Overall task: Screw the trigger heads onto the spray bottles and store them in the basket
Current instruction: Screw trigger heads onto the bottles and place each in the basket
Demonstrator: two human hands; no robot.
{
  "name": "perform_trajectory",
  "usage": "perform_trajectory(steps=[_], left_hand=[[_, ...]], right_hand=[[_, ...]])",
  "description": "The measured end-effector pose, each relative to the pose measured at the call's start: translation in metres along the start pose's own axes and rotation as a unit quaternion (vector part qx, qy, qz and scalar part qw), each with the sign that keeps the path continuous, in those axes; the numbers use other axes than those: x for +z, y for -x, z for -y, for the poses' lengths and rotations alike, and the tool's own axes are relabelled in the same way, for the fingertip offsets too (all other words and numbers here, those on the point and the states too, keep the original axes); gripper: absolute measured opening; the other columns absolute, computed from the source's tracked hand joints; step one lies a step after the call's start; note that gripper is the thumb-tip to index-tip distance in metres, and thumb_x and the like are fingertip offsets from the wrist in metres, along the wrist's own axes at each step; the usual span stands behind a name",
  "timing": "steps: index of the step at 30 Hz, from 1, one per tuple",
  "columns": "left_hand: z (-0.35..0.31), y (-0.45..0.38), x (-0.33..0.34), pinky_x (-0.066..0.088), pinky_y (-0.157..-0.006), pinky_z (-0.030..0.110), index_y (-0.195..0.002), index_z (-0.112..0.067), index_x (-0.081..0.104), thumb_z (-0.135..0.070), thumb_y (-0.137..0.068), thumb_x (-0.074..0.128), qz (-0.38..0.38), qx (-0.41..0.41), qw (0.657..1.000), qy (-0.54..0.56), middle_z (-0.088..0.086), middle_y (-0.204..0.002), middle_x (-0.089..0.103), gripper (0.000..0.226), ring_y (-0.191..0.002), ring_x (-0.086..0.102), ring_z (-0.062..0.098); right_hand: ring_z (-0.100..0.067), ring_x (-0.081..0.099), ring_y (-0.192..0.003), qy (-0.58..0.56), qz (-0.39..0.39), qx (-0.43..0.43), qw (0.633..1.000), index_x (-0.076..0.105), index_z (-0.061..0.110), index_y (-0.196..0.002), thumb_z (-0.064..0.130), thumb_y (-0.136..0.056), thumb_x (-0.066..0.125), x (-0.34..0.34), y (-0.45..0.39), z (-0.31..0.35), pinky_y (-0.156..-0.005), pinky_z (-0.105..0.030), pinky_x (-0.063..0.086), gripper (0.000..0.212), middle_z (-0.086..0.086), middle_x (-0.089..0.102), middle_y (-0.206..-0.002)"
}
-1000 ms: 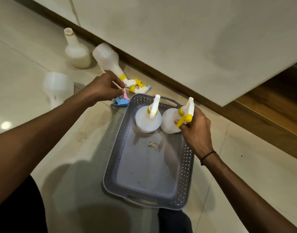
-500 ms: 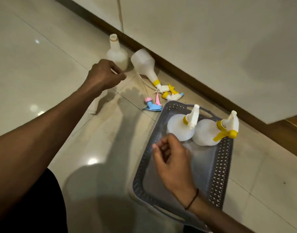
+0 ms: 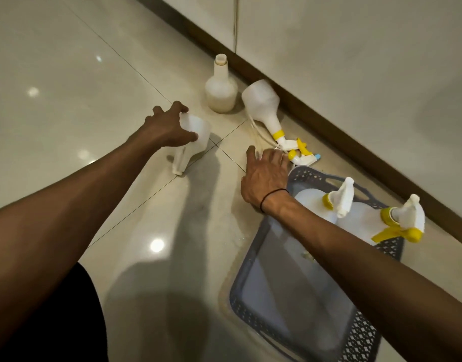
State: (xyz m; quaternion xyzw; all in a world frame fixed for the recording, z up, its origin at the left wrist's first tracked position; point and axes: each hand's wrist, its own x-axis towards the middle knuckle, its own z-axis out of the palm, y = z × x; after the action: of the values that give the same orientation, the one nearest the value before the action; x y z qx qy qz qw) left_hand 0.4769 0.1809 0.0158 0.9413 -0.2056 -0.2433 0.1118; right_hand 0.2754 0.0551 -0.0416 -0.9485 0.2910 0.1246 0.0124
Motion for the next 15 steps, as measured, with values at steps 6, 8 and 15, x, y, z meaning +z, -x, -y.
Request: perform_trajectory(steps=[6,8,15], left_hand=[[0.009,0.007,0.011,0.055,-0.082,0.042,-0.154,-0.023,0.032,-0.059,-0.083,0.082,-0.007,0.02,1.0,-0.019,0.019,-0.138,0.058,0.094,-0.111,0.066,0.042],[0.009,0.012,0.02,0.057,-0.079,0.042,-0.15,-0.015,0.03,-0.064,-0.077,0.085,-0.015,0.005,1.0,-0.013,0.015,-0.133,0.063,0.104,-0.109,0.067,0.041],[0.004,0.02,0.004,0.058,-0.043,0.028,-0.145,-0.018,0.033,-0.063,-0.07,0.085,-0.035,-0.144,0.947,0.285,0.003,-0.13,0.056,0.102,-0.103,0.073,0.033]], right_hand=[[-0.041,0.046,-0.122,0.008,0.022,-0.053,0.998,0.048,0.012,-0.136,0.01,-0.083,0.057,-0.003,0.009,0.009,-0.103,-0.064,0.038,0.053,-0.018,0.052,-0.128],[-0.042,0.048,-0.12,-0.019,0.002,-0.064,0.998,0.043,0.011,-0.138,0.003,-0.081,0.058,-0.002,0.019,0.01,-0.095,-0.064,0.043,0.06,-0.019,0.052,-0.126],[-0.032,0.052,-0.089,-0.228,-0.138,-0.106,0.958,0.03,0.018,-0.144,-0.003,-0.088,0.054,-0.016,0.048,-0.005,-0.059,-0.039,0.043,0.065,-0.008,0.057,-0.101]])
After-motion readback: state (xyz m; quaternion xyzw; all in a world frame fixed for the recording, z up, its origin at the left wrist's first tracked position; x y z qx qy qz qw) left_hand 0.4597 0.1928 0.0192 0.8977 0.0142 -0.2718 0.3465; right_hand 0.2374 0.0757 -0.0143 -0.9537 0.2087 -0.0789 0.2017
